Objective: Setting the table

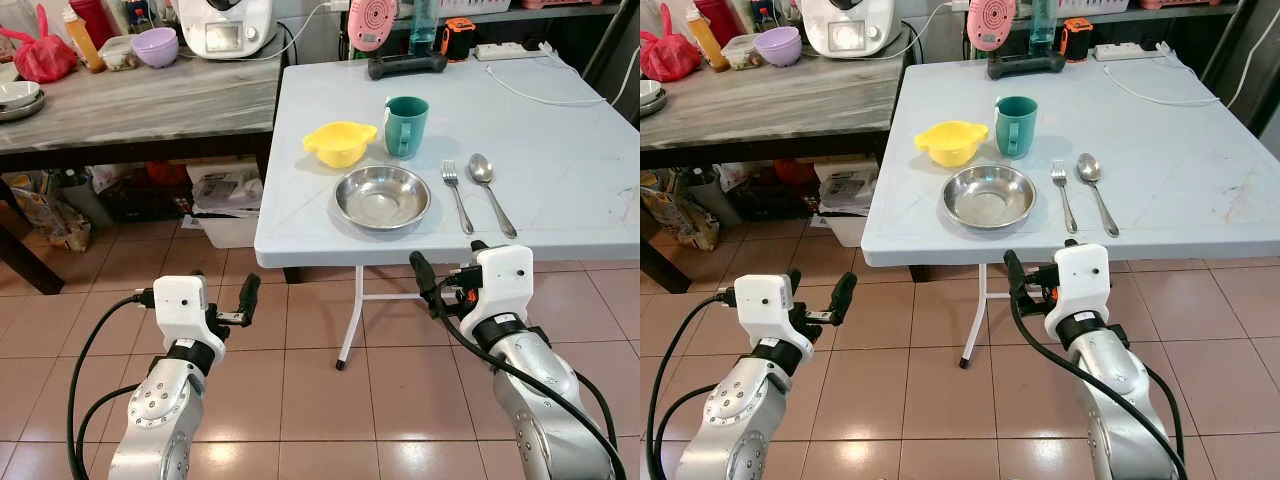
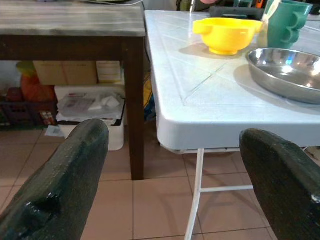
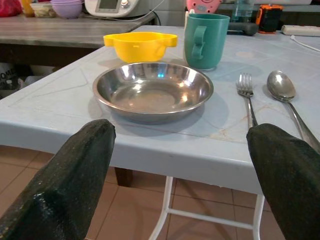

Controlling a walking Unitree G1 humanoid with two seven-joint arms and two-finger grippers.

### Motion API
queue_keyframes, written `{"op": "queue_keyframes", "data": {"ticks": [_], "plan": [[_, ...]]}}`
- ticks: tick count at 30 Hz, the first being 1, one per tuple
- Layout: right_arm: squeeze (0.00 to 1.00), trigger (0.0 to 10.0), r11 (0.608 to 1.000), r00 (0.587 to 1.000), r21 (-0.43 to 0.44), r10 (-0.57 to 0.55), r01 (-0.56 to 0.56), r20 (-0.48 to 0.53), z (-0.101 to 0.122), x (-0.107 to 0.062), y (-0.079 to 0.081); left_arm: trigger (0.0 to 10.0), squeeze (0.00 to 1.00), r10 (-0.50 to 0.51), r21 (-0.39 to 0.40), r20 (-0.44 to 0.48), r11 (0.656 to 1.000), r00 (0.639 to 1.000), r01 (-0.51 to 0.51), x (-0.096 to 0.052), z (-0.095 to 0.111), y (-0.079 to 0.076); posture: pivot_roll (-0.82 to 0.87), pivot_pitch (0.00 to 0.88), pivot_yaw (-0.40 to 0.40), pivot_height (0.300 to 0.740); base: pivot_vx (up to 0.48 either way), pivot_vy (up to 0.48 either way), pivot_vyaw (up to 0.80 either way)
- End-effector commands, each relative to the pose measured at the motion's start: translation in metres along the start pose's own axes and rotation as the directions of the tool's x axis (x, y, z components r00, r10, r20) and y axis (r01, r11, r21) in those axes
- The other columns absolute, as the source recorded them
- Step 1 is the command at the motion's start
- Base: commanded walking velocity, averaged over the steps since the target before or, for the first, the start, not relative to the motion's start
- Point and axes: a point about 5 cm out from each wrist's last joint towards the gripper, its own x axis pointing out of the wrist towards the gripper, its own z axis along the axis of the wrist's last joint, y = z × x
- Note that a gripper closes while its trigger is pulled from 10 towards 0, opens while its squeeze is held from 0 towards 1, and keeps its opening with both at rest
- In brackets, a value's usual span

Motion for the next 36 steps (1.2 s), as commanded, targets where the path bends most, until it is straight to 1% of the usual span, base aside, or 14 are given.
{"op": "queue_keyframes", "data": {"ticks": [1,3,10,30,36], "plan": [[0.00,10.0,1.000,1.000,-0.006,0.002,-0.002,0.025,0.0058,0.0000,0.0005,10.0,0.00,-0.005,0.003,0.000,1.000,1.000,0.005,-0.0014,0.0017,0.0006,-0.13,0.085,0.089,0.740,0.000,0.000,0.00],[0.00,10.0,1.000,1.000,-0.008,0.003,-0.003,0.024,0.0054,-0.0001,0.0012,10.0,0.00,-0.012,0.003,-0.004,1.000,1.000,0.013,-0.0016,0.0008,-0.0004,-0.13,0.086,0.089,0.740,0.000,0.000,0.00],[0.00,10.0,1.000,1.000,-0.011,-0.004,0.004,0.024,0.0051,-0.0004,0.0007,10.0,0.00,-0.026,-0.002,-0.014,1.000,1.000,0.026,-0.0026,-0.0008,-0.0029,-0.13,0.087,0.087,0.740,0.250,0.000,0.00],[0.00,10.0,1.000,1.000,-0.015,-0.011,0.011,0.027,0.0050,0.0001,0.0006,10.0,0.00,-0.051,-0.006,-0.027,0.999,0.998,0.051,-0.0047,-0.0040,-0.0063,-0.13,0.087,0.084,0.740,0.297,0.000,0.00],[0.00,10.0,0.999,0.999,-0.026,-0.027,0.028,0.025,0.0041,0.0009,-0.0023,10.0,0.00,-0.055,0.000,-0.034,0.998,0.998,0.055,-0.0057,-0.0052,-0.0065,-0.13,0.086,0.081,0.740,0.300,0.000,0.00]]}}
